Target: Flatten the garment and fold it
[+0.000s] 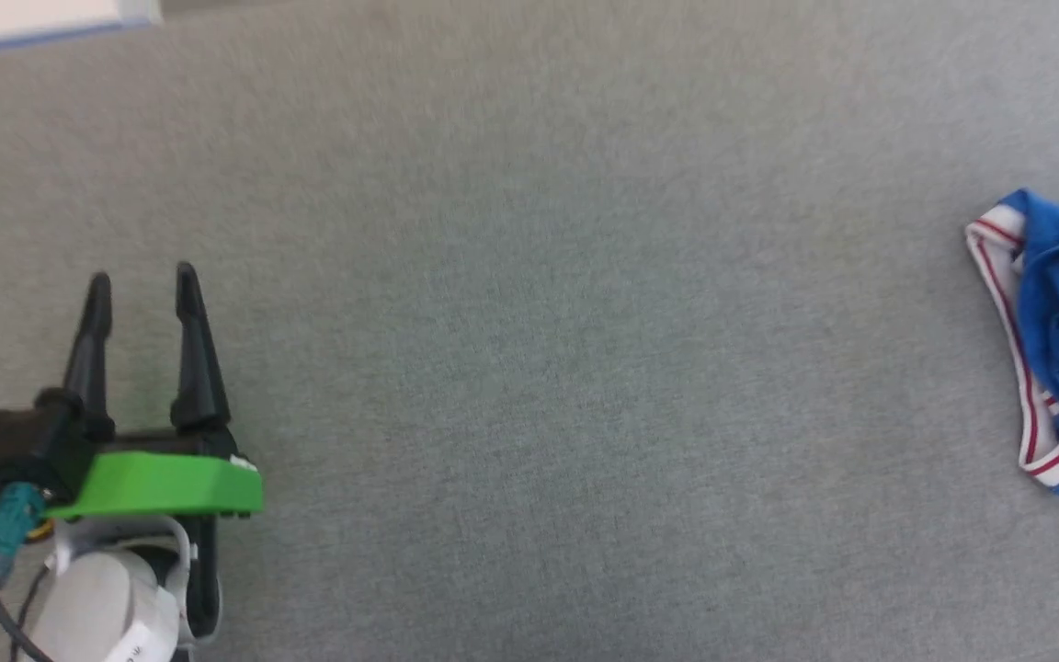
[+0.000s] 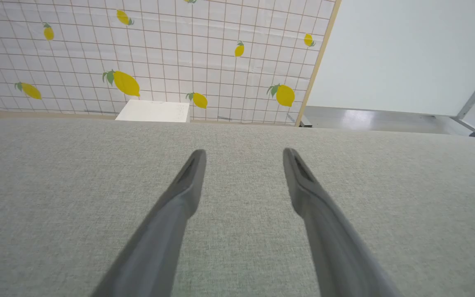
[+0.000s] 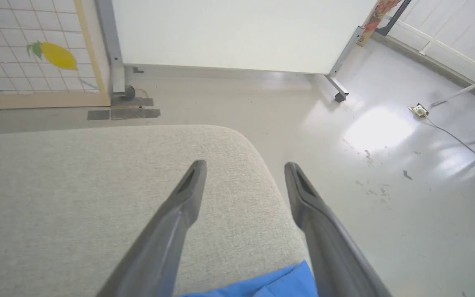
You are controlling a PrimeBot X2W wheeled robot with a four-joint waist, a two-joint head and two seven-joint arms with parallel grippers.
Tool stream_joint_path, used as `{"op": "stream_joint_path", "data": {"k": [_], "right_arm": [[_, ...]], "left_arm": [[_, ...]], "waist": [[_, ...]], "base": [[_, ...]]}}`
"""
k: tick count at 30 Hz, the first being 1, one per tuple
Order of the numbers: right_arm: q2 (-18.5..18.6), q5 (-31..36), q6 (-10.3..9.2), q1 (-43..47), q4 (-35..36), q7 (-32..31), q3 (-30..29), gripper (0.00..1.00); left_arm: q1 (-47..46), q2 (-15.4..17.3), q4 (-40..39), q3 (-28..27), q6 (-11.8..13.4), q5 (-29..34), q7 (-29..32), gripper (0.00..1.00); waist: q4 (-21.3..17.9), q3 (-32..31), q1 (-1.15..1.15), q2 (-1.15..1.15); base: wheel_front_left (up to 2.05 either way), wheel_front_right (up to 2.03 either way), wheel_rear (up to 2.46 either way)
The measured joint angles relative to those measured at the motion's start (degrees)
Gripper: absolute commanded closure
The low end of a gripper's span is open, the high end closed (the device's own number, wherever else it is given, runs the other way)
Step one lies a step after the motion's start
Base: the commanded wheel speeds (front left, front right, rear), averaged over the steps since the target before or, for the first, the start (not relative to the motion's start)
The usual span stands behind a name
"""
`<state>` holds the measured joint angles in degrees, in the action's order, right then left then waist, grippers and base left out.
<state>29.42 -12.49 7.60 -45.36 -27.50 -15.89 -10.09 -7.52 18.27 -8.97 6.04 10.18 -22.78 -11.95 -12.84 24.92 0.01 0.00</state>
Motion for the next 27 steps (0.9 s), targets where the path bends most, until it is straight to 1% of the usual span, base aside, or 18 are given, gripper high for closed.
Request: {"op": "stream_joint_path", "data": {"k": [2, 4, 5, 6, 8, 10, 15, 19, 24, 27], "right_arm": [[-2.5, -4.2, 0.0, -0.1, 4.0, 1.9, 1.8, 0.0], [-4.2, -5.8, 0.0, 0.2, 7.4, 3.1, 4.1, 0.0], [-5.8, -7.0, 0.0, 0.5, 9.2, 4.0, 4.4, 0.0], [-9.0, -8.5, -0.02, 1.6, 12.1, 5.6, 5.1, 0.0], [-12.7, -9.5, -0.02, 3.3, 14.9, 8.3, 5.1, 0.0], [-15.3, -9.6, -0.03, 5.0, 17.2, 10.9, 5.5, 0.0], [-22.6, -9.1, -0.03, 11.2, 20.3, 17.5, 5.4, 0.0], [-25.6, -8.4, -0.03, 16.6, 21.5, 22.1, 5.3, 0.0], [-26.4, -7.1, -0.03, 23.2, 21.7, 27.0, 5.4, 0.0], [-26.5, -7.7, -0.03, 27.3, 20.3, 29.0, 5.3, 0.0]], "left_arm": [[0.4, -0.6, 0.8, 0.2, 0.0, 0.0, -0.6, 0.0], [0.4, -1.2, 1.4, 0.4, 0.2, 0.0, -0.8, 0.0], [0.5, -1.6, 1.7, 0.4, 0.4, 0.0, -1.1, 0.0], [0.5, -1.9, 2.0, 0.3, 0.5, 0.0, -1.3, 0.0], [0.5, -2.1, 2.6, 0.2, 0.6, 0.0, -1.4, 0.0], [0.5, -2.4, 3.0, 0.2, 0.8, -0.2, -1.7, 0.0], [0.5, -2.7, 3.9, 0.2, 1.0, -0.4, -1.8, 0.0], [0.5, -3.4, 5.2, 0.5, 1.4, -0.4, -1.9, 0.0], [0.6, -3.8, 7.4, 1.3, 1.7, -0.2, -2.0, 0.0], [0.9, -4.1, 9.1, 2.5, 1.8, 0.4, -2.0, 0.0]], "waist": [[0.4, -2.4, -0.01, 0.0], [0.9, -4.5, -0.01, 0.0], [1.2, -5.7, -0.01, 0.0], [1.9, -7.8, -0.01, 0.0], [2.9, -9.9, -0.01, 0.0], [4.0, -11.5, -0.01, 0.0], [7.4, -15.3, -0.01, 0.0], [10.3, -17.9, -0.01, 0.0], [13.1, -20.8, -0.01, 0.0], [14.4, -22.4, -0.02, 0.0]], "base": [[0.0, 0.0, 0.0], [0.0, 0.0, 0.0], [0.0, 0.0, 0.0], [0.0, 0.0, 0.0], [0.0, 0.0, 0.0], [0.0, 0.0, 0.0], [0.0, 0.0, 0.0], [0.0, 0.0, 0.0], [0.0, 0.0, 0.0], [0.0, 0.0, 0.0]]}}
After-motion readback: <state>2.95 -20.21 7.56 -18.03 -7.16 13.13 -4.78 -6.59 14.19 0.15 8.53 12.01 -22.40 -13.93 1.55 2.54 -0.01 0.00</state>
